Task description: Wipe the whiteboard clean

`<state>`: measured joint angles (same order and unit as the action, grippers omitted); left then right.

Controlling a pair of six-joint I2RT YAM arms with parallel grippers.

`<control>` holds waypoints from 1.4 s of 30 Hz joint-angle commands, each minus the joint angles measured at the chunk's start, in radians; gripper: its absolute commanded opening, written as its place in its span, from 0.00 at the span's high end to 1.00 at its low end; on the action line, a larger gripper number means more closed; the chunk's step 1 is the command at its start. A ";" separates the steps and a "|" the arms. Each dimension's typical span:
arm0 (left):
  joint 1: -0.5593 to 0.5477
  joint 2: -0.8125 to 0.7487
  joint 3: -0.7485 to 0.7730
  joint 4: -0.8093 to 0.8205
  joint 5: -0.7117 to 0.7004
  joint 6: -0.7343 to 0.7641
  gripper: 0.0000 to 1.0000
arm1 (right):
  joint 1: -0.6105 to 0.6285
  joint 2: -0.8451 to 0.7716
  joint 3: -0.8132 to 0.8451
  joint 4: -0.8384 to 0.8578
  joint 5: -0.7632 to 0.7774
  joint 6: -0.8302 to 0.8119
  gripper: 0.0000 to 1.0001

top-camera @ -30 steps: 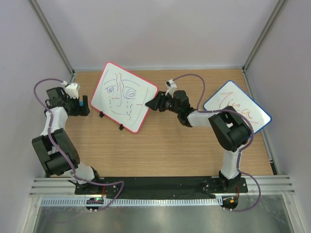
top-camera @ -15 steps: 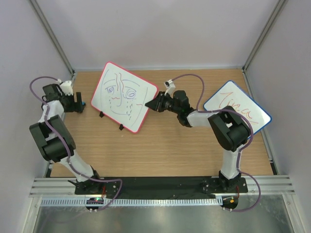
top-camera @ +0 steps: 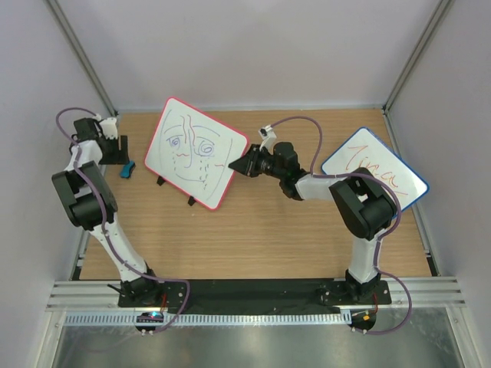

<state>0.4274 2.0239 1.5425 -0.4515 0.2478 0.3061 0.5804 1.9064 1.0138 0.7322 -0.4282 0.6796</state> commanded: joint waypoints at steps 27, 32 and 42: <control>-0.004 0.157 0.186 -0.228 0.087 0.091 0.42 | 0.006 -0.030 0.048 -0.099 0.017 -0.064 0.99; -0.003 0.167 0.188 -0.234 0.088 0.090 0.50 | 0.009 -0.030 0.048 -0.105 0.020 -0.066 0.99; -0.003 0.176 0.194 -0.250 0.103 0.088 0.69 | 0.007 -0.029 0.043 -0.102 0.023 -0.066 0.99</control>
<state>0.4229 2.1929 1.7016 -0.6773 0.3180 0.3996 0.5804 1.9060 1.0401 0.6765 -0.4271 0.6788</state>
